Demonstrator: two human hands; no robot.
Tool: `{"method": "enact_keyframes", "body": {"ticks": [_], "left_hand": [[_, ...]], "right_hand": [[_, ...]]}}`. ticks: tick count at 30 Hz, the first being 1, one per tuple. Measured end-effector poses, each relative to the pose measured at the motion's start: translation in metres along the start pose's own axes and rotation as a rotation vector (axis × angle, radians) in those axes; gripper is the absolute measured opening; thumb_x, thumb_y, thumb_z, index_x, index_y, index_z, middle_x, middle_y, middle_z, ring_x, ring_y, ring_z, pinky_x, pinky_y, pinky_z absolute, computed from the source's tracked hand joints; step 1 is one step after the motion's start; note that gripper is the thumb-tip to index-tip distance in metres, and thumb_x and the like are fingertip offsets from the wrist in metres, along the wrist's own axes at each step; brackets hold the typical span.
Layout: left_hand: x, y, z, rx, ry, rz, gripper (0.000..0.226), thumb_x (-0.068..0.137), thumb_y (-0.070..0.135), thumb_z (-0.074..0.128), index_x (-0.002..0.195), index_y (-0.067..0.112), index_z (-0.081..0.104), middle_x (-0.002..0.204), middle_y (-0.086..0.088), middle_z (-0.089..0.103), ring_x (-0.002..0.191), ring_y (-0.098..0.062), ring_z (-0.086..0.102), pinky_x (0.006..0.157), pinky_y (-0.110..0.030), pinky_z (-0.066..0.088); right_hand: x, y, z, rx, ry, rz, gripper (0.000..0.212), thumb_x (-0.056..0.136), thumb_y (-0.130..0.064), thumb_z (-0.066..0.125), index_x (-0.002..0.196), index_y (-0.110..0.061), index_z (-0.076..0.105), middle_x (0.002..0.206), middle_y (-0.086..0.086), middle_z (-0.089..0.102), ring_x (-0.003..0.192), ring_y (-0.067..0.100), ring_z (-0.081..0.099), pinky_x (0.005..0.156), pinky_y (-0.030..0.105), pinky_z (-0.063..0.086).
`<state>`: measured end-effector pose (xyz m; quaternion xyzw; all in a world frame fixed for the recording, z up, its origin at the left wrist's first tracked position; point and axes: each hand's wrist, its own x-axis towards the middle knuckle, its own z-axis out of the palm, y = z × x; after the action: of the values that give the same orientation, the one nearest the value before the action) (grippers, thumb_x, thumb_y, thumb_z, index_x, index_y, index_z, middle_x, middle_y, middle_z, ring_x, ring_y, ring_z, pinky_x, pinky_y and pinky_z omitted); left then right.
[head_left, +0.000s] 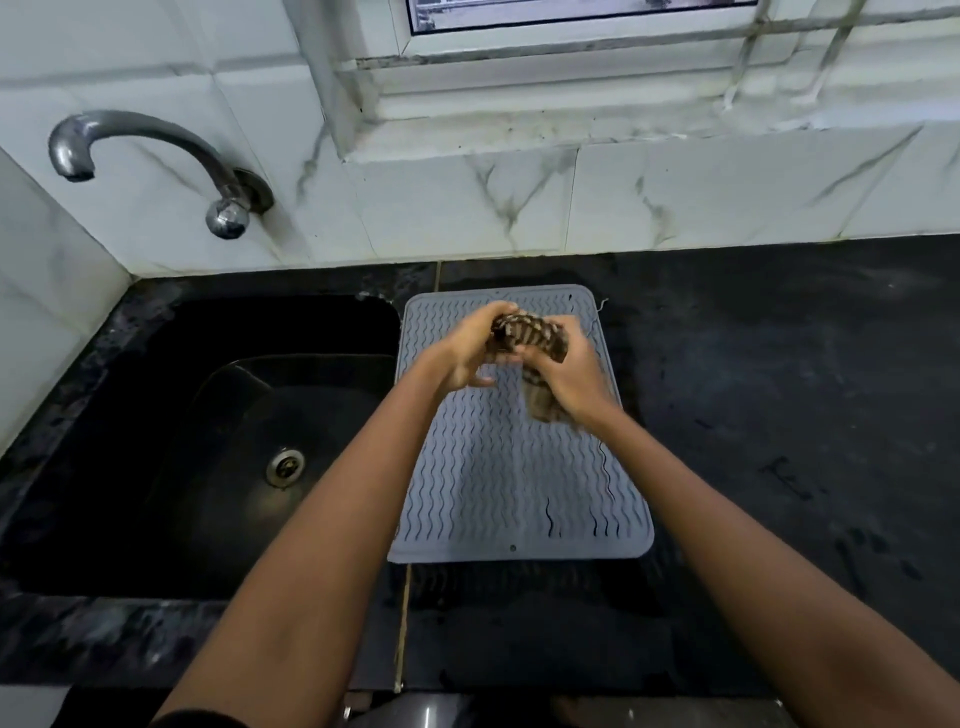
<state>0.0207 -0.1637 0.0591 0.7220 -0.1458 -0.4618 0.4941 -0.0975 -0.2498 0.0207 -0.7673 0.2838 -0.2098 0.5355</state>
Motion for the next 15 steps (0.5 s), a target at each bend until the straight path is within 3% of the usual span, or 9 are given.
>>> {"method": "enact_keyframes", "body": {"ticks": [2, 4, 6, 8, 11, 15], "left_hand": [[0.017, -0.005, 0.000, 0.071, 0.058, 0.065, 0.041, 0.100, 0.042, 0.033, 0.123, 0.018, 0.056, 0.105, 0.005, 0.060, 0.084, -0.004, 0.057, 0.072, -0.023, 0.039], [0.036, -0.012, -0.002, 0.152, 0.134, 0.111, 0.034, 0.102, 0.030, 0.033, 0.126, 0.017, 0.054, 0.105, 0.006, 0.055, 0.085, -0.005, 0.052, 0.069, -0.019, 0.040], [0.056, -0.022, -0.006, 0.276, 0.155, 0.114, 0.034, 0.101, 0.022, 0.034, 0.132, 0.018, 0.049, 0.116, 0.002, 0.054, 0.102, -0.013, 0.053, 0.090, -0.031, 0.047], [0.075, -0.034, -0.011, 0.531, 0.193, 0.093, 0.045, 0.098, 0.021, 0.038, 0.143, 0.023, 0.039, 0.142, -0.006, 0.045, 0.129, -0.026, 0.043, 0.111, -0.048, 0.034], [0.099, -0.044, -0.013, 0.905, 0.286, 0.183, 0.056, 0.096, 0.024, 0.042, 0.150, 0.021, 0.025, 0.161, -0.002, 0.014, 0.149, -0.026, 0.007, 0.121, -0.046, 0.003], [0.121, -0.057, -0.014, 1.054, 0.290, 0.313, 0.062, 0.098, 0.029, 0.035, 0.153, 0.014, 0.011, 0.162, -0.005, 0.006, 0.150, -0.022, 0.000, 0.121, -0.041, -0.002]], "right_hand": [[0.010, 0.003, 0.006, -0.162, 0.217, -0.046, 0.037, 0.089, -0.042, 0.057, 0.116, -0.022, 0.042, 0.091, -0.008, 0.057, 0.082, 0.017, 0.060, 0.067, 0.033, 0.046], [0.033, 0.007, 0.009, -0.394, 0.272, -0.062, 0.038, 0.091, -0.040, 0.052, 0.121, -0.021, 0.040, 0.096, -0.001, 0.059, 0.088, 0.024, 0.061, 0.069, 0.035, 0.044], [0.059, 0.014, 0.010, -0.697, 0.135, 0.010, 0.045, 0.092, -0.047, 0.047, 0.129, -0.021, 0.044, 0.126, 0.012, 0.051, 0.117, 0.033, 0.048, 0.091, 0.045, 0.042], [0.078, 0.021, 0.014, -0.871, -0.006, 0.048, 0.051, 0.093, -0.054, 0.039, 0.128, -0.019, 0.051, 0.143, 0.014, 0.035, 0.131, 0.036, 0.031, 0.104, 0.053, 0.030], [0.091, 0.032, 0.028, -0.853, 0.002, -0.029, 0.043, 0.095, -0.044, 0.045, 0.124, -0.013, 0.051, 0.134, 0.016, 0.046, 0.123, 0.035, 0.041, 0.100, 0.048, 0.035], [0.106, 0.044, 0.039, -0.816, 0.078, -0.074, 0.039, 0.089, -0.025, 0.060, 0.126, -0.015, 0.048, 0.129, 0.013, 0.051, 0.120, 0.034, 0.044, 0.096, 0.046, 0.039]]}}
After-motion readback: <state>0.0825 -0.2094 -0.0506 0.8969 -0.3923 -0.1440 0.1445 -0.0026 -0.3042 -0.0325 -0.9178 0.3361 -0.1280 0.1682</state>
